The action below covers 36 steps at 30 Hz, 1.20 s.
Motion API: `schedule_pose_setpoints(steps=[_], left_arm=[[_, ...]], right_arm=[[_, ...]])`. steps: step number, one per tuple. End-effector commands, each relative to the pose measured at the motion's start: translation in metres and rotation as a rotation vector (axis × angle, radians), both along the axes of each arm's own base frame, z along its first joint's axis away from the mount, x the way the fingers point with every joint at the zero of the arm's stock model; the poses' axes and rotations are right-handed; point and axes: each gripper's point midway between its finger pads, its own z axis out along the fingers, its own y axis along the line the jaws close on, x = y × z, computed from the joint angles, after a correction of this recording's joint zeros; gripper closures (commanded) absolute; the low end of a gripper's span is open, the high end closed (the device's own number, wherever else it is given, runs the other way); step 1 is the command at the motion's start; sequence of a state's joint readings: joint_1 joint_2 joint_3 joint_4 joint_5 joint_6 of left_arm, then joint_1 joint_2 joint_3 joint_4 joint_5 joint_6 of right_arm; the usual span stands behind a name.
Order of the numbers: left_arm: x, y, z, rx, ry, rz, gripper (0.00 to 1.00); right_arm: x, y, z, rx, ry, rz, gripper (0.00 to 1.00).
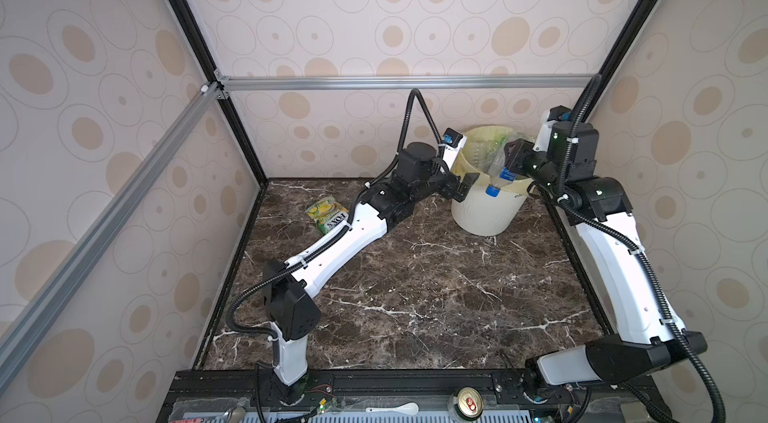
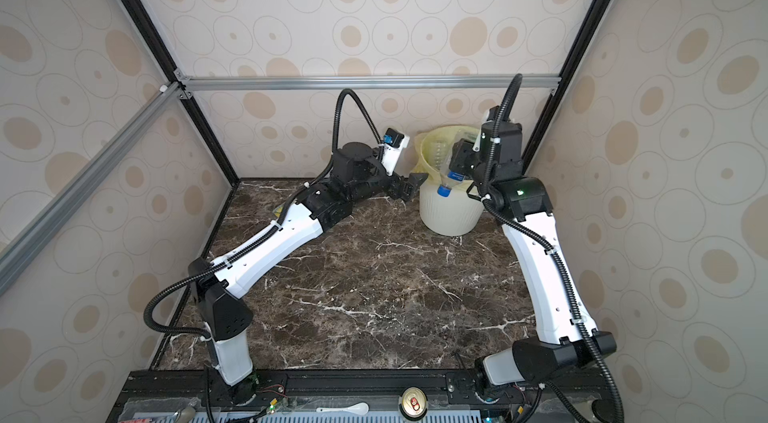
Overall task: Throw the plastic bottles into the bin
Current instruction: 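Carry the blue-capped bottle with the right gripper up over the bin, then open the right gripper above the bin to drop the blue-capped bottle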
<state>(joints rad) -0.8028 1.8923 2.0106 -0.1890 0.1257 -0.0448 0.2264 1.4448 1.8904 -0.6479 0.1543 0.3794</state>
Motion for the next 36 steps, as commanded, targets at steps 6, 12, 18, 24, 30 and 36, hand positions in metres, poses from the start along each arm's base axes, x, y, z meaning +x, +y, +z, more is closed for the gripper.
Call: schedule_pose_setpoints(steps=[6, 12, 18, 24, 30, 36], left_arm=[[-0.014, -0.025, 0.035, 0.007, -0.134, -0.051, 0.01], [-0.019, -0.024, 0.05, -0.016, -0.173, -0.049, 0.01], [-0.016, -0.023, 0.042, 0.017, -0.178, -0.033, 0.01], [-0.014, -0.022, 0.024, 0.051, -0.154, -0.023, 0.01], [-0.016, -0.013, 0.008, 0.076, -0.13, -0.005, 0.01], [-0.019, -0.011, -0.001, 0.061, -0.096, -0.013, 0.01]], right_arm=[[-0.006, -0.029, 0.065, -0.14, -0.15, -0.108, 0.56], [-0.012, -0.037, 0.097, -0.176, -0.256, -0.148, 0.56], [0.026, -0.037, 0.081, -0.225, -0.23, -0.176, 0.56], [0.113, -0.056, 0.006, -0.239, 0.019, -0.195, 0.4], [0.114, -0.054, -0.012, -0.239, 0.093, -0.17, 0.01], [0.089, -0.056, 0.0, -0.219, 0.029, -0.178, 0.0]])
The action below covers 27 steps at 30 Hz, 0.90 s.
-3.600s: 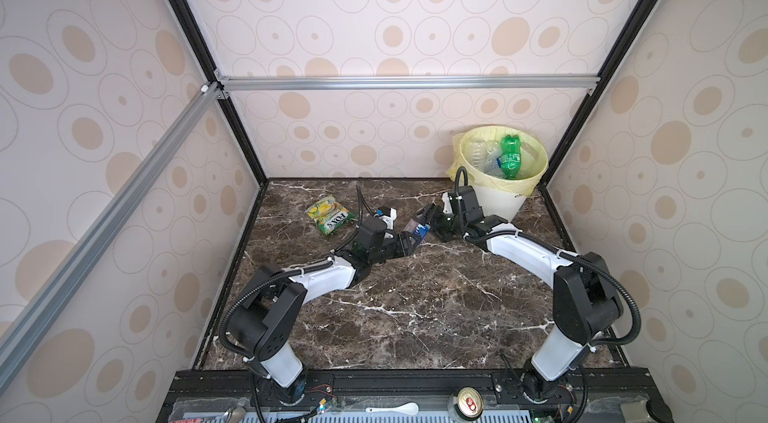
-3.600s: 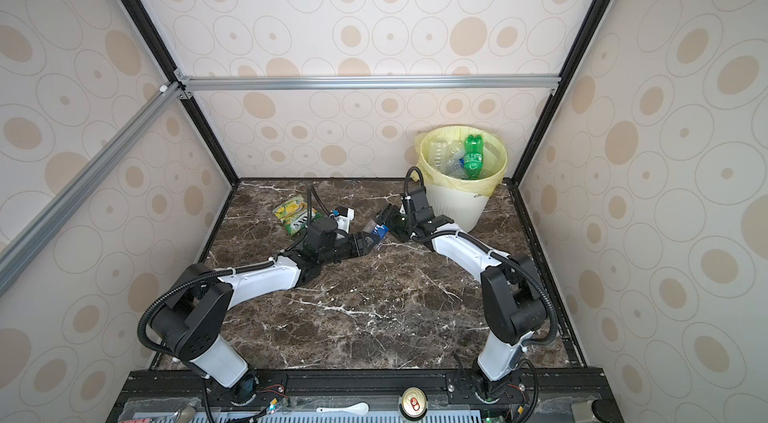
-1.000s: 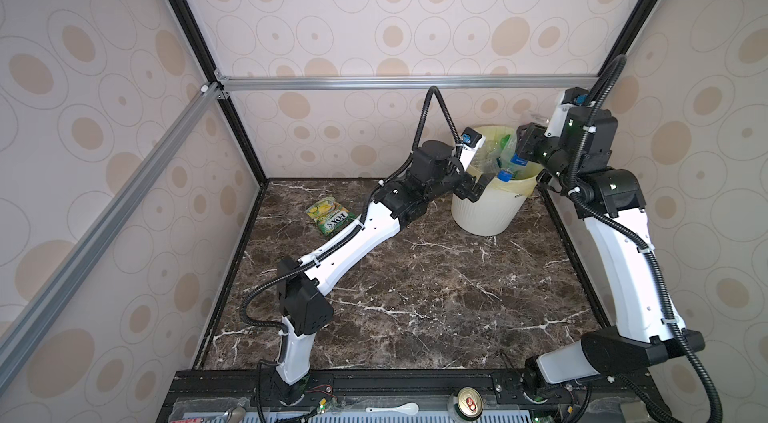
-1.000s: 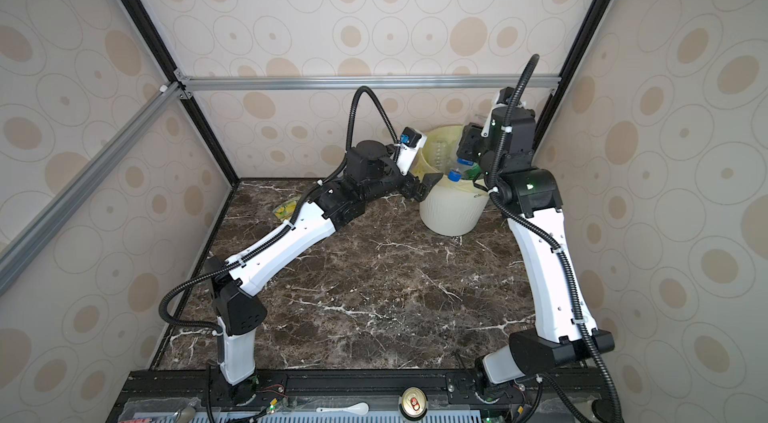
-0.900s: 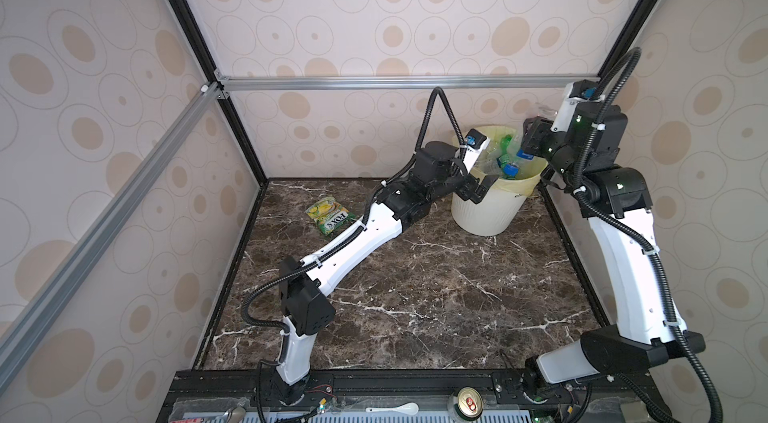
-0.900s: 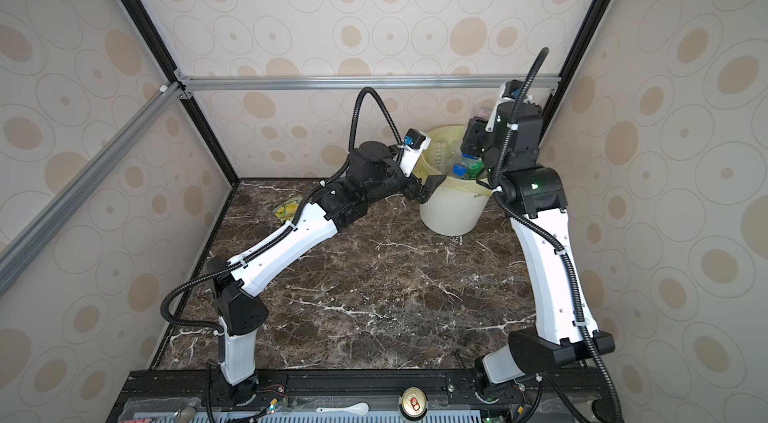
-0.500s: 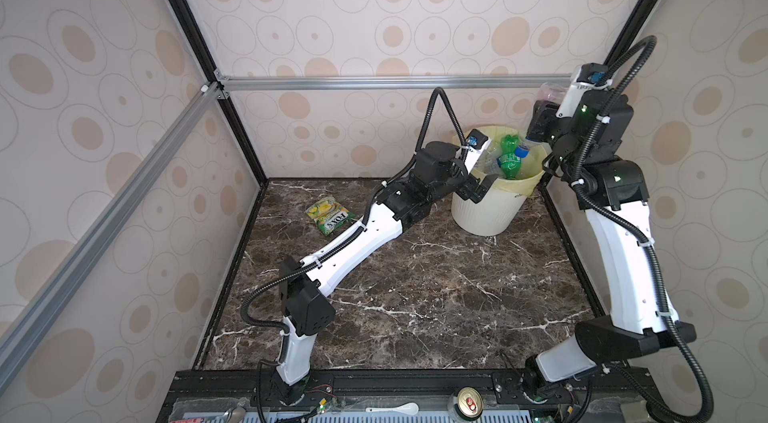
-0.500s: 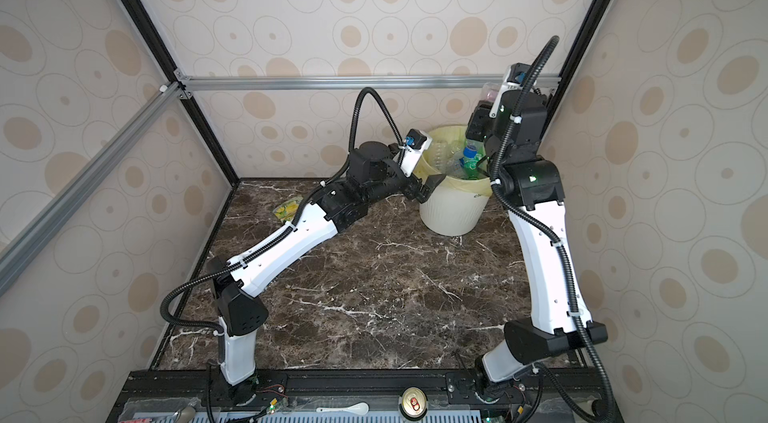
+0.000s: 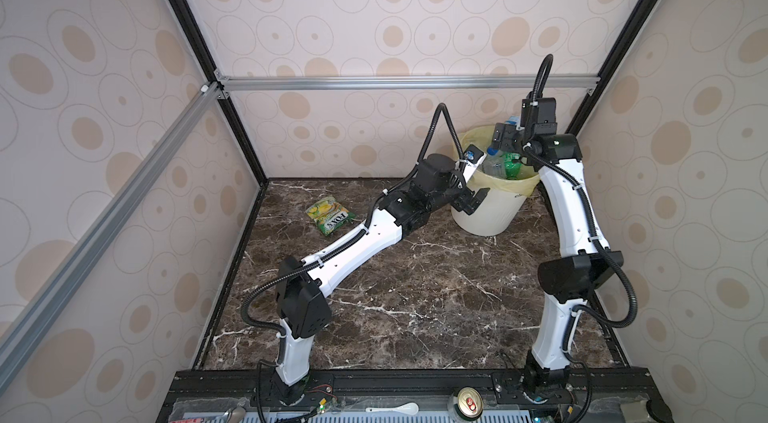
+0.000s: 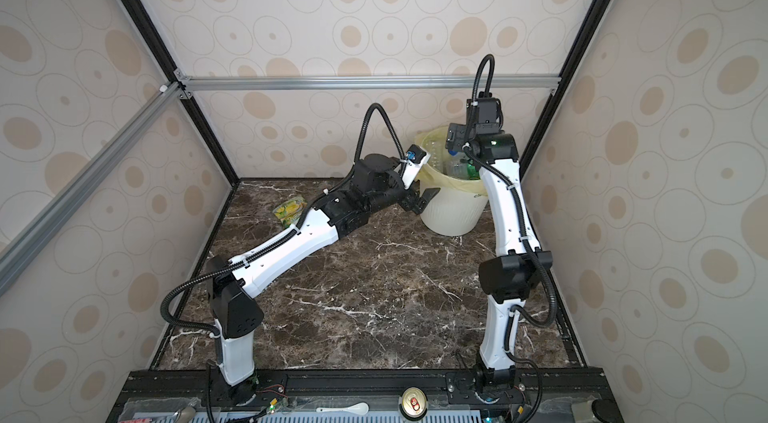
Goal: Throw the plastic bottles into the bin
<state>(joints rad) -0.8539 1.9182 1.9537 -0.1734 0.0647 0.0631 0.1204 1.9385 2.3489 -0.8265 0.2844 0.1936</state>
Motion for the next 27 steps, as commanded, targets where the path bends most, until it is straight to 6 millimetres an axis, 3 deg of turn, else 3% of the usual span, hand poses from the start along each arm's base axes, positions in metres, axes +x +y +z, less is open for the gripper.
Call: schedule_pose_setpoints(steps=[1, 11, 19, 27], left_arm=[[-0.013, 0.009, 0.037, -0.07, -0.05, -0.009, 0.01], [-0.016, 0.016, 0.038, -0.077, -0.048, 0.003, 0.01], [-0.019, 0.02, 0.034, -0.081, -0.042, 0.008, 0.01], [-0.022, 0.045, 0.04, -0.122, -0.041, 0.052, 0.01]], right_arm=[[-0.029, -0.004, 0.069, 0.019, -0.183, -0.005, 0.0], [-0.032, -0.006, 0.075, 0.005, -0.183, -0.007, 0.0], [-0.03, 0.0, 0.056, 0.04, -0.135, 0.012, 0.0], [-0.047, 0.005, 0.033, 0.079, -0.086, 0.035, 0.0]])
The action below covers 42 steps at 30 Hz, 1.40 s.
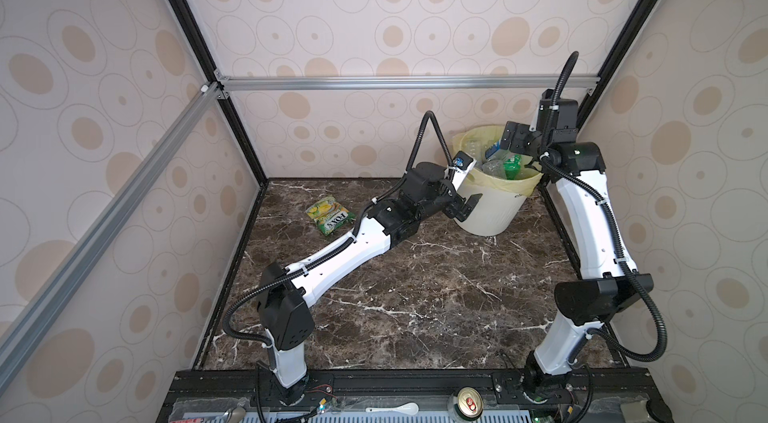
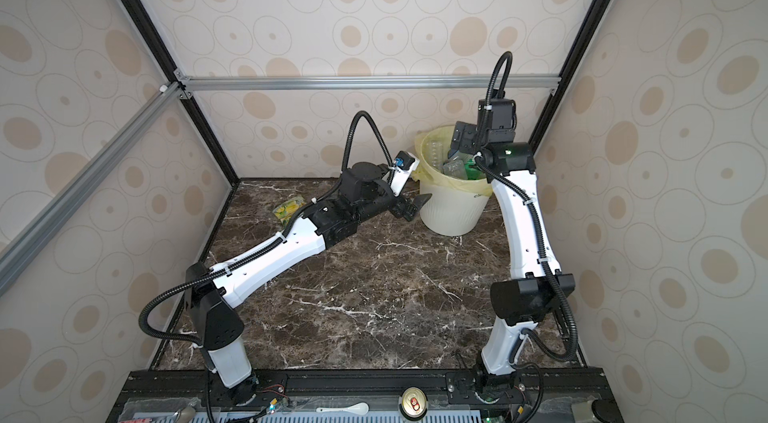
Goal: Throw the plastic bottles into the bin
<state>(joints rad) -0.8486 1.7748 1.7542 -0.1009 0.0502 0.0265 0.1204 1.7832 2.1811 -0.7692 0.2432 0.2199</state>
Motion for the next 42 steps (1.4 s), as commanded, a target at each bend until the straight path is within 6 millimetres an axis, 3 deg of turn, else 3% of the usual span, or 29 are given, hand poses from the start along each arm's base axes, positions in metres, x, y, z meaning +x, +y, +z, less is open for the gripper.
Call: schedule_pose_setpoints(steps=[1, 6, 12, 16, 22, 26, 31, 35, 42], left_arm=[[-0.004, 0.023, 0.04, -0.093, -0.053, 0.036, 0.01], [0.0, 0.063, 0.043, -0.107, -0.05, 0.133, 0.01], [0.015, 0.151, 0.03, -0.118, -0.029, 0.346, 0.01], [0.02, 0.216, 0.01, -0.117, -0.009, 0.492, 0.01], [0.012, 0.295, -0.02, -0.104, -0.025, 0.695, 0.01], [0.003, 0.352, -0.051, -0.082, -0.049, 0.871, 0.01], [-0.019, 0.44, -0.098, -0.091, -0.095, 1.187, 0.01], [-0.025, 0.474, -0.133, -0.084, -0.098, 1.31, 0.01], [0.002, 0.489, -0.204, -0.092, 0.013, 1.324, 0.01]], right_arm=[[-0.019, 0.003, 0.014, 0.037, -0.038, 0.019, 0.0], [-0.04, 0.013, 0.001, 0.049, -0.03, 0.081, 0.0], [-0.073, 0.02, -0.037, 0.011, -0.005, 0.124, 0.0], [-0.095, 0.018, -0.071, -0.016, 0.027, 0.119, 0.0], [-0.122, 0.011, -0.121, -0.023, 0.082, 0.095, 0.0], [-0.132, 0.001, -0.159, -0.034, 0.105, 0.04, 0.0], [-0.14, -0.017, -0.199, -0.118, 0.1, -0.035, 0.0], [-0.143, -0.025, -0.22, -0.175, 0.083, -0.053, 0.0], [-0.149, -0.035, -0.258, -0.24, 0.114, -0.084, 0.0]])
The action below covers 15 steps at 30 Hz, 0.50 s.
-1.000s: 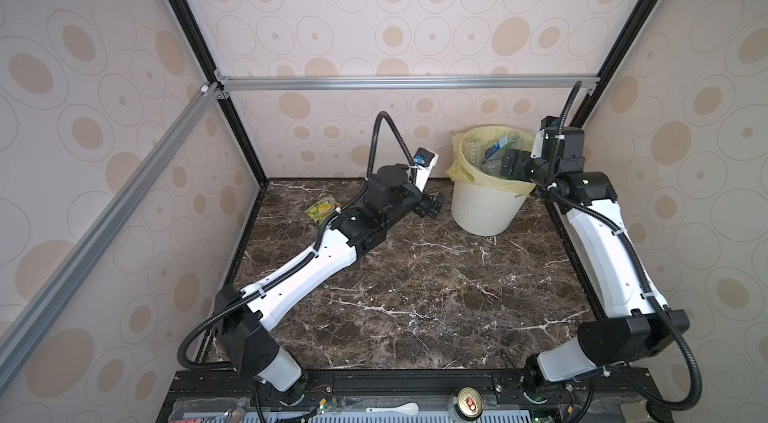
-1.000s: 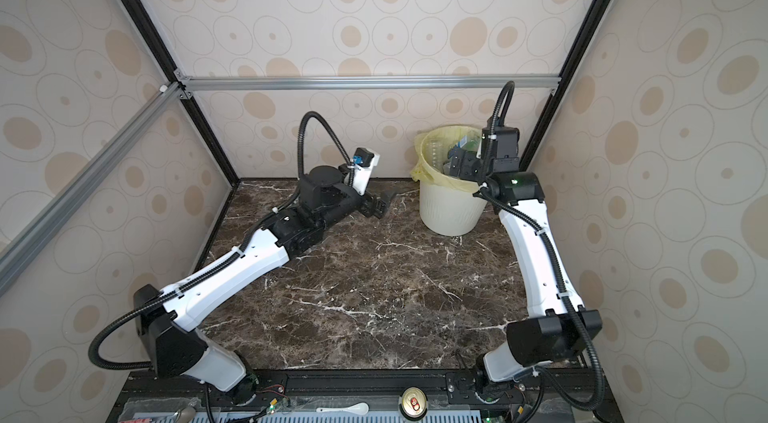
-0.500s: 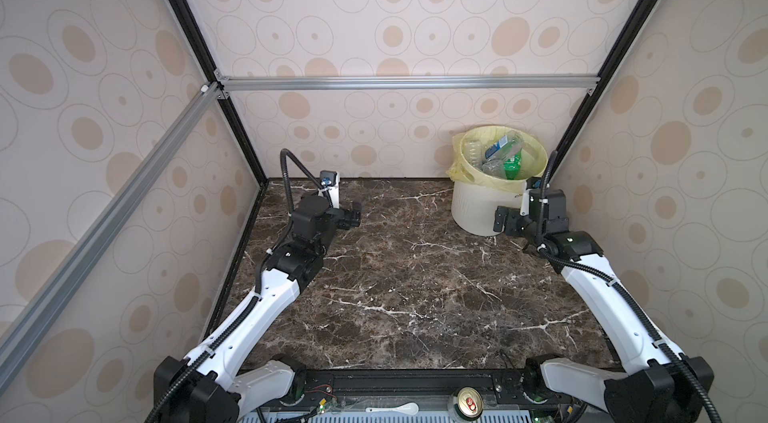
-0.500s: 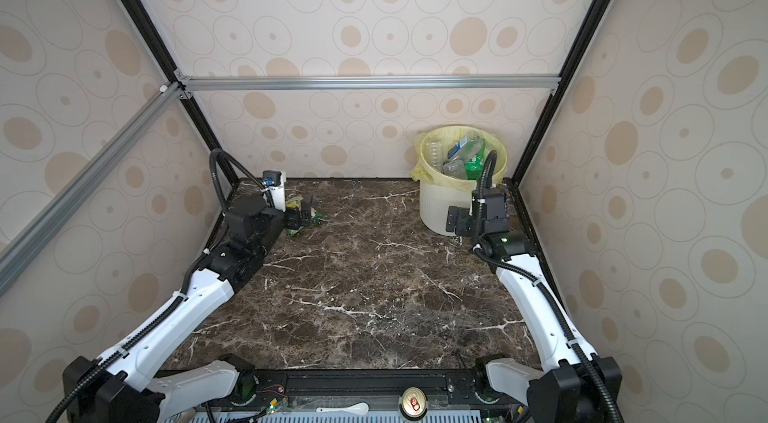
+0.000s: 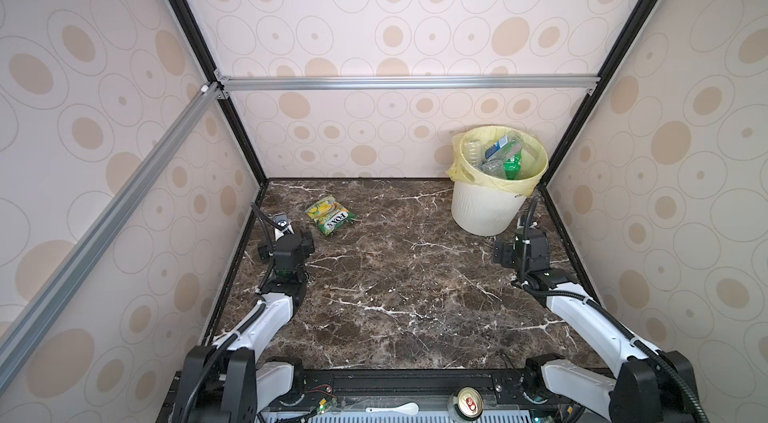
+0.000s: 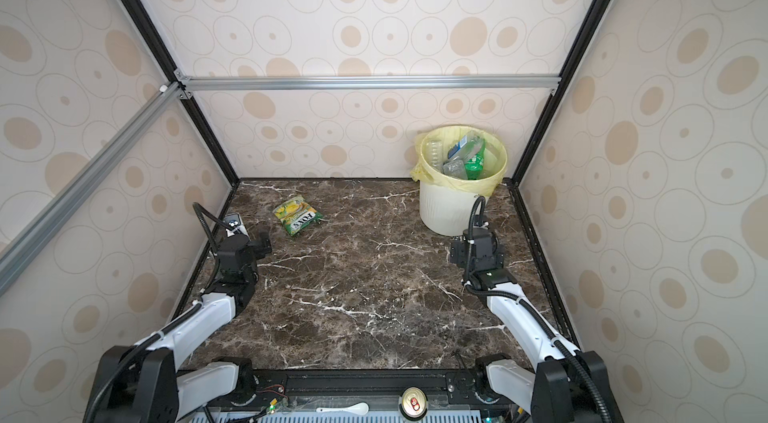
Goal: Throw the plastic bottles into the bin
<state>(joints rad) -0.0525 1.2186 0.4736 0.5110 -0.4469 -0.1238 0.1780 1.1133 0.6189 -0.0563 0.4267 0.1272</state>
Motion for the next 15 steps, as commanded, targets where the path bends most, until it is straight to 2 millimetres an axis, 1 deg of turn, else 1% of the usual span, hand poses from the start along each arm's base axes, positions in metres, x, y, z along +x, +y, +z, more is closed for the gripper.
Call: schedule_pose_setpoints(steps=[1, 4, 5, 7, 9, 12, 14, 15], left_arm=[[0.014, 0.005, -0.004, -0.059, -0.105, 0.008, 0.01], [0.024, -0.006, -0.023, -0.042, -0.102, -0.073, 0.01], [0.025, -0.007, -0.028, -0.039, -0.098, -0.084, 0.01], [0.021, -0.01, -0.034, -0.042, -0.13, -0.121, 0.01], [0.016, -0.009, -0.033, -0.048, -0.165, -0.133, 0.01], [0.013, -0.018, -0.031, -0.038, -0.187, -0.191, 0.01], [0.008, -0.035, -0.034, -0.024, -0.199, -0.296, 0.01], [0.001, -0.041, -0.03, -0.009, -0.254, -0.33, 0.01]], right_arm=[[0.007, -0.006, 0.005, -0.048, -0.074, -0.025, 0.0], [0.008, -0.011, 0.001, -0.057, -0.112, -0.052, 0.0], [0.008, -0.013, -0.001, -0.06, -0.132, -0.068, 0.0], [0.009, -0.015, -0.004, -0.076, -0.163, -0.07, 0.0], [0.009, -0.015, -0.008, -0.079, -0.2, -0.065, 0.0], [0.01, -0.013, -0.014, -0.066, -0.245, -0.059, 0.0], [0.011, -0.013, -0.019, -0.082, -0.256, -0.051, 0.0], [0.012, -0.014, -0.022, -0.097, -0.261, -0.053, 0.0]])
